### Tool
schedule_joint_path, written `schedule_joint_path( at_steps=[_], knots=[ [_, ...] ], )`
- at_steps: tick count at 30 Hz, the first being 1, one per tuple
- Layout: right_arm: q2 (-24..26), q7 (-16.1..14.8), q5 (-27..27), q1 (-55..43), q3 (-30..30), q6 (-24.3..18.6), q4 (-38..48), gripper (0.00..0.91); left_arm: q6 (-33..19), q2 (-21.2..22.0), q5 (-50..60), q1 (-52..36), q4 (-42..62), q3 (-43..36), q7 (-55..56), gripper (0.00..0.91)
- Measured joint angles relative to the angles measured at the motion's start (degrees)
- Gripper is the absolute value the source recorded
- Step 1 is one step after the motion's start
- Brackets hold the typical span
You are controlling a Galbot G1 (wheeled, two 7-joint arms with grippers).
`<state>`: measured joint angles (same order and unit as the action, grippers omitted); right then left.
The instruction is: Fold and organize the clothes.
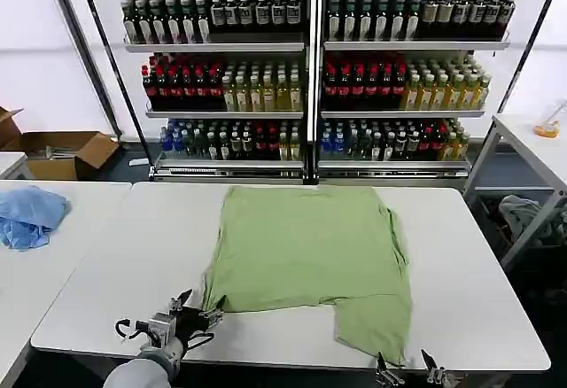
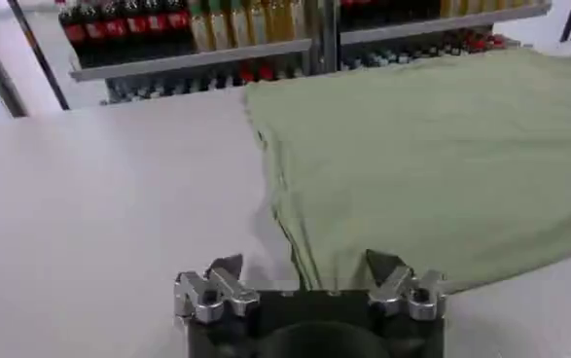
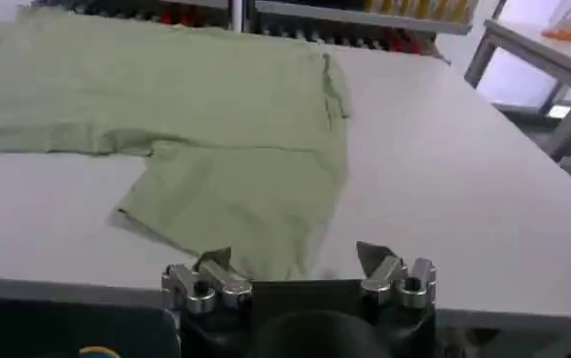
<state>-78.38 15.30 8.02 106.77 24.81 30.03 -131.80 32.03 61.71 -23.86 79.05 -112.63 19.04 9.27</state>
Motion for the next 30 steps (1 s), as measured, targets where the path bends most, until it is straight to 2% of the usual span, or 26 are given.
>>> schedule_joint_path(
  at_steps=[19, 30],
  knots=[
    [0.24, -0.64, 3.52, -1.5, -1.08, -1.15, 1.76, 0.0, 0.63, 0.59, -6.2, 1.28, -0.93, 1.73, -3.18, 0.02],
    [2.57, -2.03, 3.98, 2.4, 1.77, -5.67, -3.47, 0.0, -0.15, 0.74, -10.58, 5.24, -6.69, 5.26, -4.74, 0.03]
  ],
)
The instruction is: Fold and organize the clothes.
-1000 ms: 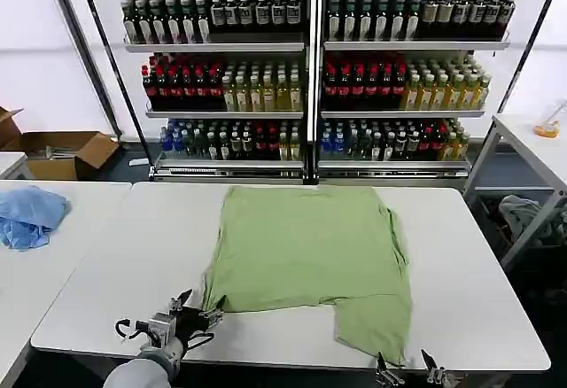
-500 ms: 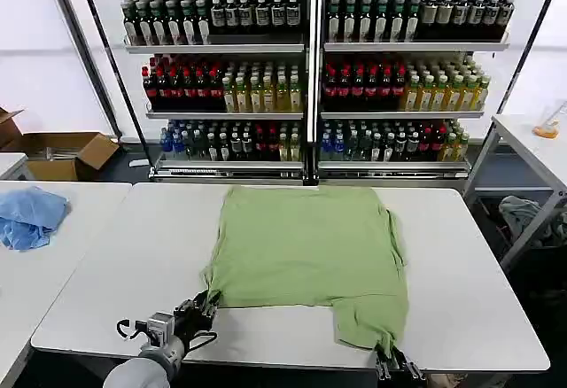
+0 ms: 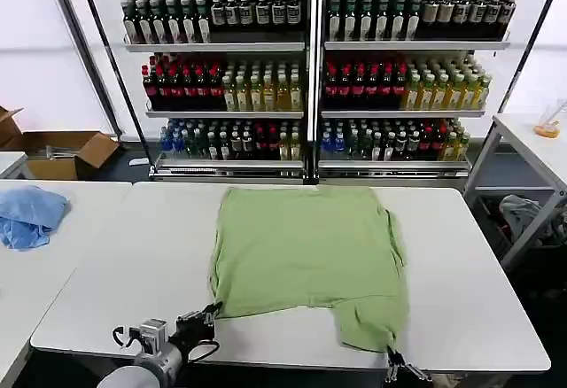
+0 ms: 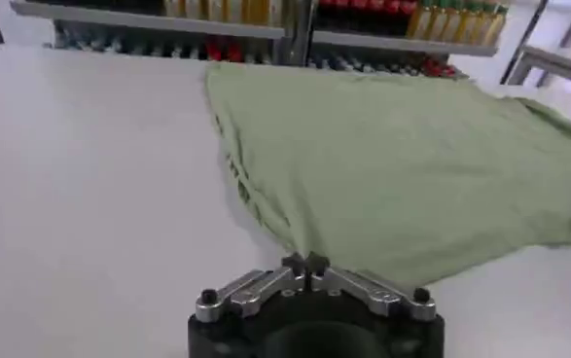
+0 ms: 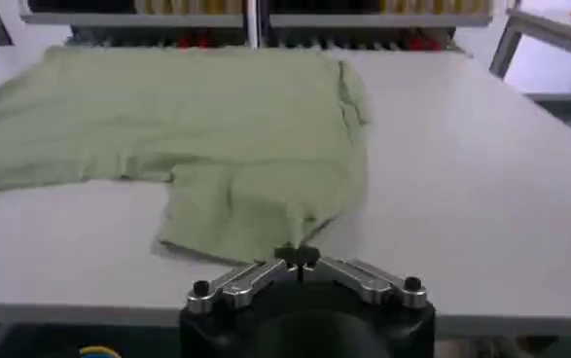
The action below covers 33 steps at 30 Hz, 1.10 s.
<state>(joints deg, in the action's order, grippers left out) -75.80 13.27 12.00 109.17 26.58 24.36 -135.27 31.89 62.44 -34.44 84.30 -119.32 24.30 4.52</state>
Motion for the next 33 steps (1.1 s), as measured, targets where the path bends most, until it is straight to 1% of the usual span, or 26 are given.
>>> schedule_joint_path(
  at_steps=[7, 14, 15, 25, 33],
  knots=[
    [2.39, -0.26, 0.67, 2.2, 2.94, -2.39, -4.56, 0.0, -0.26, -1.08, -2.87, 1.48, -3.51, 3.79, -0.31, 0.03],
    [4.85, -0.36, 2.56, 1.01, 5.51, -2.86, -6.08, 0.0, -0.62, -2.76, -4.71, 0.61, -4.4, 5.56, -0.78, 0.02],
    [5.21, -0.35, 2.87, 0.39, 5.6, -2.87, -6.07, 0.0, -0.65, -2.98, -4.76, 0.32, -4.38, 5.59, -0.86, 0.03],
    [10.02, 0.16, 6.19, -10.7, 4.89, -2.82, -1.25, 0.0, -0.63, -4.79, -4.51, -5.83, 0.18, 3.89, -1.14, 0.02],
    [13.68, 0.29, 7.63, -21.87, 1.77, -1.34, 5.22, 0.0, -0.16, -5.3, -2.73, -11.89, 5.08, 0.94, -1.61, 0.03]
  ],
)
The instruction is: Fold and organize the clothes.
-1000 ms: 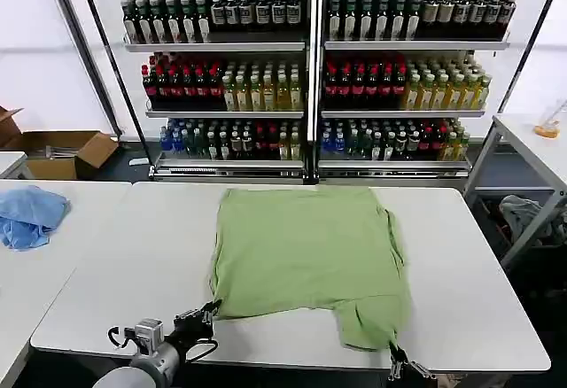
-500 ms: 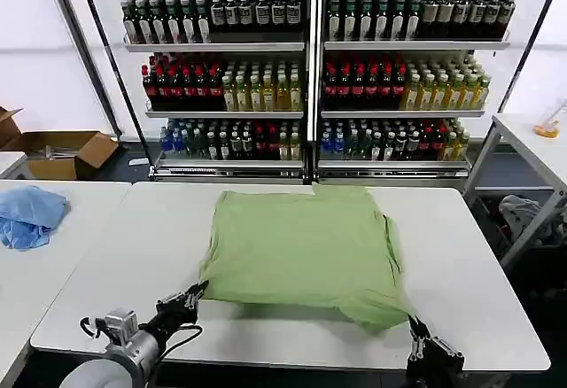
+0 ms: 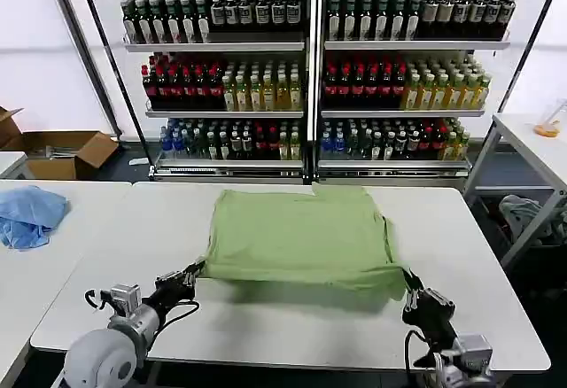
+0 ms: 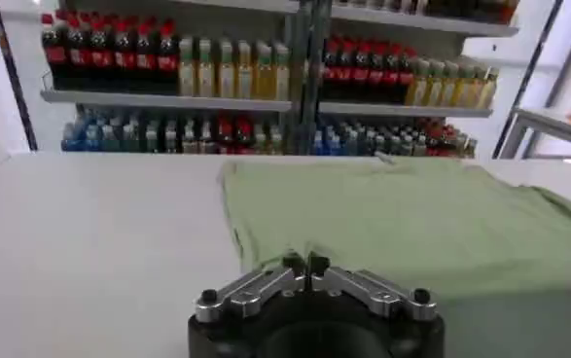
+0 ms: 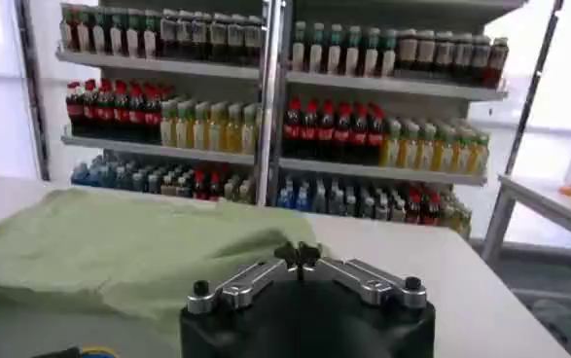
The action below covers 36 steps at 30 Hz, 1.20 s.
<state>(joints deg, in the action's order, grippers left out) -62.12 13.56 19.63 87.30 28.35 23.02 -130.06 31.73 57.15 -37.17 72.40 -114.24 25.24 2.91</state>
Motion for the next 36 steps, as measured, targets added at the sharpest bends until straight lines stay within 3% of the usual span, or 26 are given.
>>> schedule_joint_path(
  at_steps=[22, 24, 25, 26, 27, 28, 36],
  knots=[
    [-1.07, -0.81, -3.58, -21.03, -10.99, 0.01, 20.1, 0.0, -1.66, 3.02, 6.43, -15.13, 14.92, -11.06, 1.01, 0.03],
    [-1.37, -0.84, -3.91, -22.17, -11.62, -0.05, 21.39, 0.0, -1.85, 3.37, 6.64, -15.92, 15.98, -11.63, 1.26, 0.191],
    [-1.55, -0.85, -4.12, -22.75, -11.94, -0.11, 22.09, 0.0, -1.92, 3.55, 6.8, -16.29, 16.45, -11.96, 1.41, 0.584],
    [-1.75, -0.88, -4.34, -23.26, -12.25, -0.12, 22.7, 0.0, -1.94, 3.66, 6.99, -16.6, 16.79, -12.29, 1.55, 0.816],
    [-2.0, -0.99, -4.58, -23.76, -12.56, -0.11, 23.32, 0.504, -1.96, 3.78, 7.19, -16.84, 16.99, -12.63, 1.62, 0.907],
    [-2.23, -1.1, -4.8, -24.24, -12.85, -0.07, 23.93, 0.907, -2.01, 3.94, 7.43, -17.02, 17.17, -12.99, 1.72, 0.907],
    [-3.29, -2.09, -6.12, -25.73, -13.87, 1.55, 26.16, 0.907, -2.28, 5.03, 8.86, -17.11, 17.94, -13.61, 2.68, 0.907]
  ],
)
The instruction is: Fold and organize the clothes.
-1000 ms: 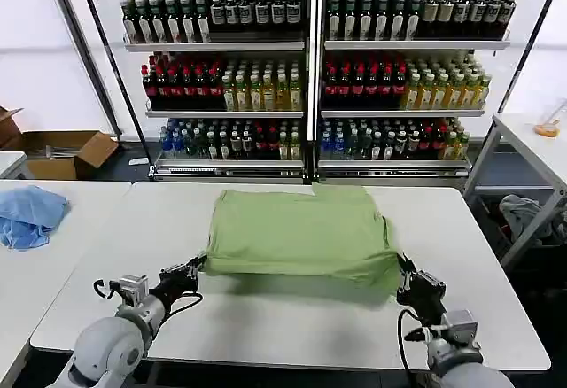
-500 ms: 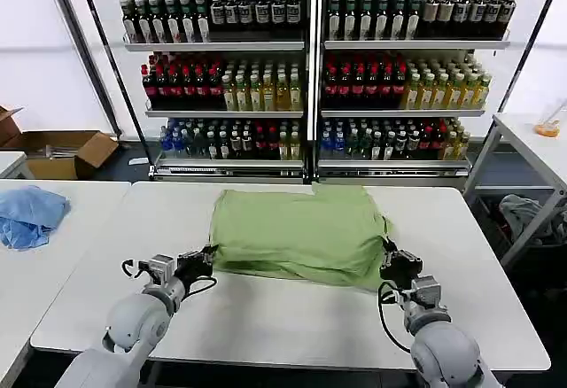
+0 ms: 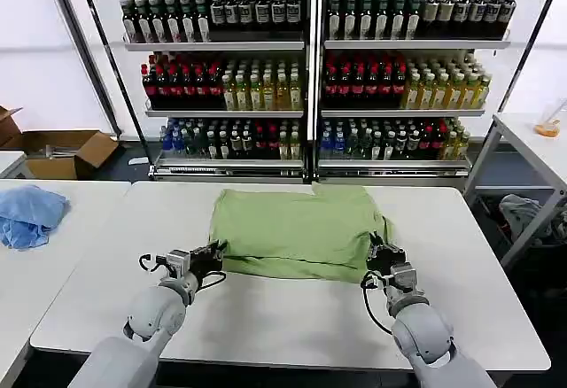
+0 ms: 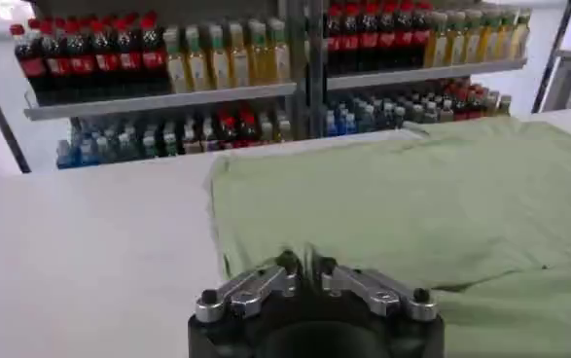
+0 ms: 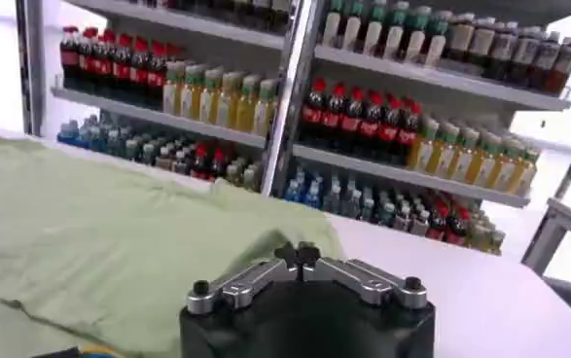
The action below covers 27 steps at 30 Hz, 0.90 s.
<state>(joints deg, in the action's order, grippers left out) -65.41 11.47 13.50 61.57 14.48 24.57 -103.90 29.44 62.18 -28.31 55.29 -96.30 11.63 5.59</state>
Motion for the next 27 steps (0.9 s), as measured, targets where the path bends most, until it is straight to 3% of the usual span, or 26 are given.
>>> schedule_joint_path(
  at_steps=[19, 20, 21, 22, 23, 25, 27],
  knots=[
    [-2.59, 1.97, 0.53, 10.78, 7.38, 3.35, -7.49, 0.907, 0.09, -0.32, -0.87, 5.45, -2.02, 2.84, 0.94, 0.907],
    [-2.7, 2.05, 0.66, 11.33, 7.88, 3.49, -7.63, 0.907, 0.1, -0.28, -0.88, 5.45, -1.85, 2.8, 1.03, 0.877],
    [-2.81, 2.13, 0.8, 11.77, 8.3, 3.63, -7.74, 0.907, 0.11, -0.27, -0.93, 5.44, -1.71, 2.76, 1.07, 0.736],
    [-2.93, 2.26, 1.02, 12.17, 8.68, 3.81, -7.82, 0.907, 0.11, -0.27, -0.99, 5.38, -1.55, 2.7, 1.13, 0.393],
    [-3.1, 2.42, 1.29, 12.45, 8.89, 4.01, -7.82, 0.907, 0.09, -0.28, -1.04, 5.31, -1.4, 2.64, 1.2, 0.252],
    [-3.45, 2.62, 1.96, 12.79, 9.21, 4.35, -7.59, 0.907, -0.03, -0.31, -1.07, 5.21, -1.2, 2.52, 1.3, 0.071],
    [-3.74, 2.63, 2.73, 12.91, 9.35, 4.6, -7.15, 0.554, -0.23, -0.38, -1.1, 5.13, -1.1, 2.39, 1.31, 0.02]
  ],
)
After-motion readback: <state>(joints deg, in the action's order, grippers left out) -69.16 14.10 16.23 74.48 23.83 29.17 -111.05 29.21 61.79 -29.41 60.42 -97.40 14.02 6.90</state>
